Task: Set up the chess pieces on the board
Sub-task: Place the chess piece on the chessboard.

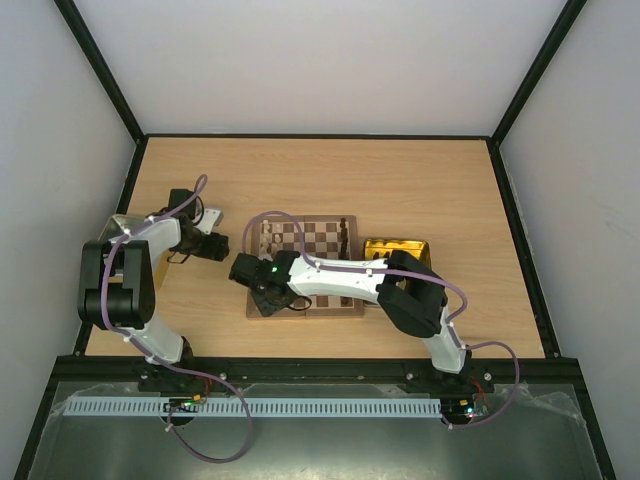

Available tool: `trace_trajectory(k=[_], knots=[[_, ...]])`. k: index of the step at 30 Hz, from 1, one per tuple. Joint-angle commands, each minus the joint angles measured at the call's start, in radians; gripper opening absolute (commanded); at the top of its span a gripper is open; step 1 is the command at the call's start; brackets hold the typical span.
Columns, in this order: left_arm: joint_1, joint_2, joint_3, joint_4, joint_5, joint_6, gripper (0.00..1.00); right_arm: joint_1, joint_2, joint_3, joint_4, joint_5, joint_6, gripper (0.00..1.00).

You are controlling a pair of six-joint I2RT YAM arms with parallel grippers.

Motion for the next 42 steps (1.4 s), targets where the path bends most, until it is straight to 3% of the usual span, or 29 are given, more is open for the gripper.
trace_trajectory(k=[1, 7, 15, 42], knots=[[0.007, -0.024, -0.01, -0.018, 0.009, 0.001, 0.8, 0.004, 0.014, 0.009, -0.038, 0.024, 0.012, 0.09], [0.007, -0.024, -0.01, -0.018, 0.01, 0.001, 0.81, 0.004, 0.009, 0.004, -0.035, 0.029, 0.024, 0.1], [0.007, -0.022, -0.01, -0.016, 0.01, 0.001, 0.81, 0.004, 0.001, 0.004, -0.031, 0.034, 0.041, 0.25], [0.012, -0.019, -0.014, -0.012, 0.0, 0.0, 0.81, -0.013, -0.131, -0.027, 0.021, 0.097, 0.062, 0.27]])
